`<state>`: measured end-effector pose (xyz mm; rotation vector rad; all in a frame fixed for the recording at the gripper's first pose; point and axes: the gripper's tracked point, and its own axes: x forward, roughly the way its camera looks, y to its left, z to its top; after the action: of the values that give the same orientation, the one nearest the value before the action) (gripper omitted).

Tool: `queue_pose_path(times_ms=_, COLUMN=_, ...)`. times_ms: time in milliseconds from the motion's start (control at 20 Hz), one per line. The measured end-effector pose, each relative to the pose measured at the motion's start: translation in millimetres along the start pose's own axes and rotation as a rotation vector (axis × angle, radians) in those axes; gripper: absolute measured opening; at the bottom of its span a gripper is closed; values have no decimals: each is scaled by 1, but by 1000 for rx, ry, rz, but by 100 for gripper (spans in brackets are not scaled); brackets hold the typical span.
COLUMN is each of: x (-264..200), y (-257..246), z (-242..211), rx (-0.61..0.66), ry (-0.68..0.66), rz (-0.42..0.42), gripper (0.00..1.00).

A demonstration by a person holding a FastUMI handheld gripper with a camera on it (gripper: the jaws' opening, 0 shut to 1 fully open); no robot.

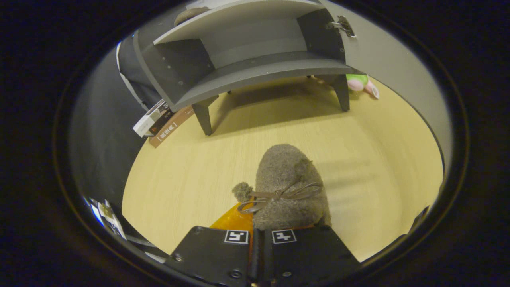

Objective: Open the shoe cabinet door, grab the shoes and put them into the shoe cabinet, then close the shoe cabinet door.

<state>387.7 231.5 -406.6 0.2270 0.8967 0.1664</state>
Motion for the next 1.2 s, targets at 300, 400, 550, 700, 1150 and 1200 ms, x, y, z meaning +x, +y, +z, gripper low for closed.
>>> queue_pose_path(times_ms=300, x=-78, y=31, z=58, rx=-145, ry=-152, rz=9, gripper=7)
queue_pose_path(times_ms=400, x=-109, y=48, z=89, rx=-184, ry=-225, rz=12, gripper=7)
queue_pose_path(times_ms=550, x=-139, y=70, z=137, rx=-214, ry=-340, rz=4, gripper=7)
queue_pose_path(times_ms=700, x=-170, y=80, z=194, rx=-237, ry=-460, rz=-24, gripper=7)
queue_pose_path(times_ms=1150, x=-175, y=111, z=382, rx=-241, ry=-649, rz=-61, gripper=7)
queue_pose_path(times_ms=1200, x=-170, y=113, z=397, rx=-235, ry=-657, rz=-69, gripper=7)
